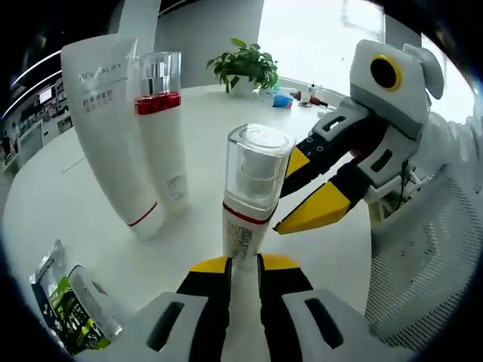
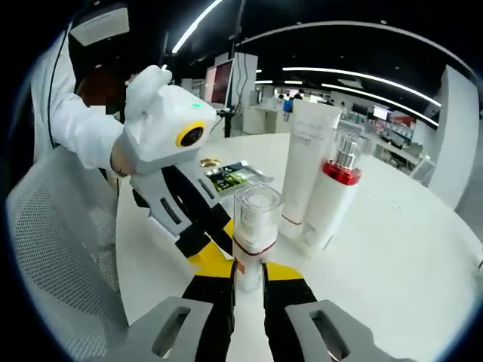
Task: Arrange the skincare products in the storage area until every visible bottle or jar stands upright without overlapping.
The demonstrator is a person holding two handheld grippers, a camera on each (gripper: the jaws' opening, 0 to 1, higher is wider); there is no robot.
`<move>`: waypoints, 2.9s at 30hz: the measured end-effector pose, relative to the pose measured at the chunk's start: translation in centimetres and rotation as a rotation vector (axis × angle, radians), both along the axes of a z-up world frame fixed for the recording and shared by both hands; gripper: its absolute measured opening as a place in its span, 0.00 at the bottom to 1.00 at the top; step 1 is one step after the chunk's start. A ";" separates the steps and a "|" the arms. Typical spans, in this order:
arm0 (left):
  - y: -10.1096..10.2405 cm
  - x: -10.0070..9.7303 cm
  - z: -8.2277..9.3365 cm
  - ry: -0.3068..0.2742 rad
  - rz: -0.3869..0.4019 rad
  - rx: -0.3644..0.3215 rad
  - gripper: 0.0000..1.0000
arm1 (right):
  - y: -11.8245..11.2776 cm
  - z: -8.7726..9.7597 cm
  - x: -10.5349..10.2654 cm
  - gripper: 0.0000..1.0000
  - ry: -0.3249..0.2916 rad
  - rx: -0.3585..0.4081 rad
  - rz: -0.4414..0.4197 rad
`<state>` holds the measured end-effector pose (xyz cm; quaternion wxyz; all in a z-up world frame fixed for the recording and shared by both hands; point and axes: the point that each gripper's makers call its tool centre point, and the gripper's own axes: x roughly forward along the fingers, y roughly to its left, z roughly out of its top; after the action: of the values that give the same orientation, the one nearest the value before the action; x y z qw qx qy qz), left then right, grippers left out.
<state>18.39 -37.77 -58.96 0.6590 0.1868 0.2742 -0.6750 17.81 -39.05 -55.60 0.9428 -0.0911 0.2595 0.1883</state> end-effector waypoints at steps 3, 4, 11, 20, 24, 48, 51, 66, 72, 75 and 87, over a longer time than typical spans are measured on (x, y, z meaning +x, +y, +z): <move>-0.2 0.2 -0.1 -0.002 -0.003 0.001 0.09 | -0.4 -0.3 0.3 0.05 0.004 0.008 -0.014; -0.3 0.3 -0.1 -0.003 -0.003 0.003 0.09 | -0.5 -0.4 0.4 0.05 0.006 0.004 -0.016; -1.0 1.0 -0.1 -0.013 0.009 -0.004 0.08 | -1.2 -0.7 1.2 0.05 -0.002 0.005 -0.042; -1.9 2.0 -0.2 -0.016 0.036 -0.012 0.08 | -2.1 -1.3 2.1 0.03 0.001 -0.013 -0.059; -2.2 2.3 -0.5 -0.013 0.046 -0.010 0.08 | -2.3 -1.7 2.3 0.03 0.008 -0.013 -0.069; -3.4 4.1 -0.7 -0.031 0.059 -0.014 0.08 | -3.3 -2.5 3.8 0.00 0.033 -0.044 -0.083; -3.5 4.4 -0.7 -0.033 0.063 -0.013 0.08 | -3.4 -2.5 3.9 0.00 0.031 -0.037 -0.088; -3.7 4.5 -0.9 -0.028 0.067 -0.012 0.08 | -3.6 -2.7 4.4 0.00 0.033 -0.023 -0.105; -3.6 4.3 -0.9 -0.032 0.057 -0.013 0.14 | -3.5 -2.3 4.3 0.05 0.020 -0.016 -0.111; -3.5 4.4 -0.6 -0.031 0.059 -0.019 0.16 | -3.6 -2.1 4.0 0.09 0.022 -0.019 -0.116; -1.7 3.9 1.7 -0.025 0.065 -0.042 0.23 | -3.6 -0.8 2.8 0.24 0.003 -0.024 -0.161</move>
<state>22.31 -39.43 -57.25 0.6879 0.1723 0.2574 -0.6564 20.60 -42.64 -56.43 0.9533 -0.0808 0.2698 0.1088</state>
